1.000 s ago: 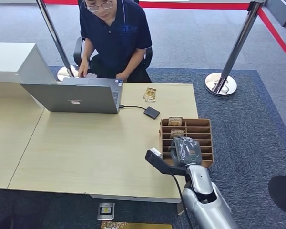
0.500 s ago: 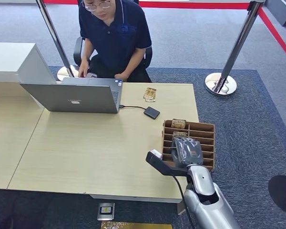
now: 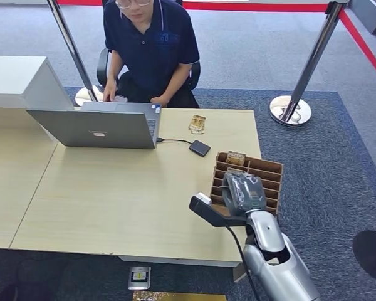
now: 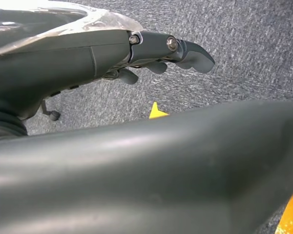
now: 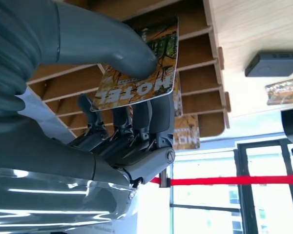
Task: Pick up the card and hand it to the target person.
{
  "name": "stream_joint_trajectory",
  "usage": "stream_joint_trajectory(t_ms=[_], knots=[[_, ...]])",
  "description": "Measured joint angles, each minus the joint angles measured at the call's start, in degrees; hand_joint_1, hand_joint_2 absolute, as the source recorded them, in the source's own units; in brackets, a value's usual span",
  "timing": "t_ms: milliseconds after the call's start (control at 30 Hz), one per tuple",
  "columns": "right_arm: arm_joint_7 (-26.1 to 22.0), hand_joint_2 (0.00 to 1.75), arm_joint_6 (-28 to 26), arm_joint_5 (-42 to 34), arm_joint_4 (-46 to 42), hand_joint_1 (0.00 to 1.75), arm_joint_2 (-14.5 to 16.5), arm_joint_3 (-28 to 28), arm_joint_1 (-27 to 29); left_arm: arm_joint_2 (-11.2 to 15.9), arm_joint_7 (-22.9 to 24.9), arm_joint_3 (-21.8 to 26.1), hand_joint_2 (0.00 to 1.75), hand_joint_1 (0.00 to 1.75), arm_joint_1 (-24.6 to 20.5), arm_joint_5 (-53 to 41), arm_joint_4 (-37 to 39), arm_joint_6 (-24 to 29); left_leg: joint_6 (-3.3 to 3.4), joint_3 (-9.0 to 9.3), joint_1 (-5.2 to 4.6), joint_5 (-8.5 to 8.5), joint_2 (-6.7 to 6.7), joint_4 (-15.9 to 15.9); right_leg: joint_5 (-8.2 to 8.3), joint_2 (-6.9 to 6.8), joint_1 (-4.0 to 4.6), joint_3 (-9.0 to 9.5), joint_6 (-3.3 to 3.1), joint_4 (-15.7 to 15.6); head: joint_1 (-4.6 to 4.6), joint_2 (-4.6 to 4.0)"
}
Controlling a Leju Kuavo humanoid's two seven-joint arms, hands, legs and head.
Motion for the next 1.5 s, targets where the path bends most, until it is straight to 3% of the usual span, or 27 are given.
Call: stream_joint_trajectory(t_ms=[533, 733, 867, 1033, 1233, 1500], knots=[[-0.16, 1.75, 0.44, -0.63, -5.98, 1.50, -1.96, 2.15, -1.08, 0.03, -0.02, 0.12, 0.00, 0.00, 0.00, 0.16, 0.00, -0.04, 0.00, -0.01, 0.00, 0.00, 0.00, 0.00, 0.00, 0.00, 0.00, -0.01, 0.00, 0.00, 0.00, 0.00], [-1.43, 1.75, 1.61, -3.05, -11.97, 1.47, -3.92, 3.96, -4.07, 0.12, -0.02, 0.50, 0.00, 0.00, -0.01, -0.01, 0.00, -0.04, 0.00, -0.02, 0.00, 0.00, 0.00, 0.00, 0.00, 0.00, 0.00, -0.01, 0.00, 0.01, 0.00, 0.00], [-1.93, 1.75, 2.42, -4.70, -12.86, 1.48, -3.65, 4.40, -8.27, 0.15, -0.13, 0.51, 0.00, 0.00, -0.02, -0.28, 0.00, -0.02, 0.01, -0.02, 0.00, 0.02, 0.00, 0.00, 0.01, 0.00, -0.01, 0.00, 0.00, 0.02, -0.01, 0.00], [-2.20, 1.75, 3.53, -5.69, -9.58, 1.44, -0.61, 4.63, -14.69, 0.15, 0.43, 0.57, 0.00, 0.00, -0.14, -0.30, 0.00, 0.48, -0.02, -0.05, 0.00, 0.05, 0.03, 0.00, 0.05, 0.00, -0.01, -0.05, -0.06, 0.09, -0.01, 0.00], [-0.50, 1.75, 4.43, -5.09, 1.18, 1.45, 5.92, 5.02, -24.55, 0.14, 1.10, 0.69, 0.00, 0.00, -0.35, -0.29, 0.00, 0.71, -0.09, -0.08, 0.05, 0.10, 0.01, 0.00, 0.06, 0.00, 0.00, -0.11, -0.08, 0.13, -0.01, 0.00], [1.56, 1.75, 4.78, -1.49, 15.34, 1.44, 11.32, 5.55, -33.01, 0.15, 1.87, 0.84, 0.00, 0.00, -0.50, -0.27, 0.00, 0.73, -0.10, -0.10, 0.05, 0.11, 0.00, 0.00, 0.06, 0.00, 0.00, -0.12, -0.09, 0.13, 0.00, 0.00]])
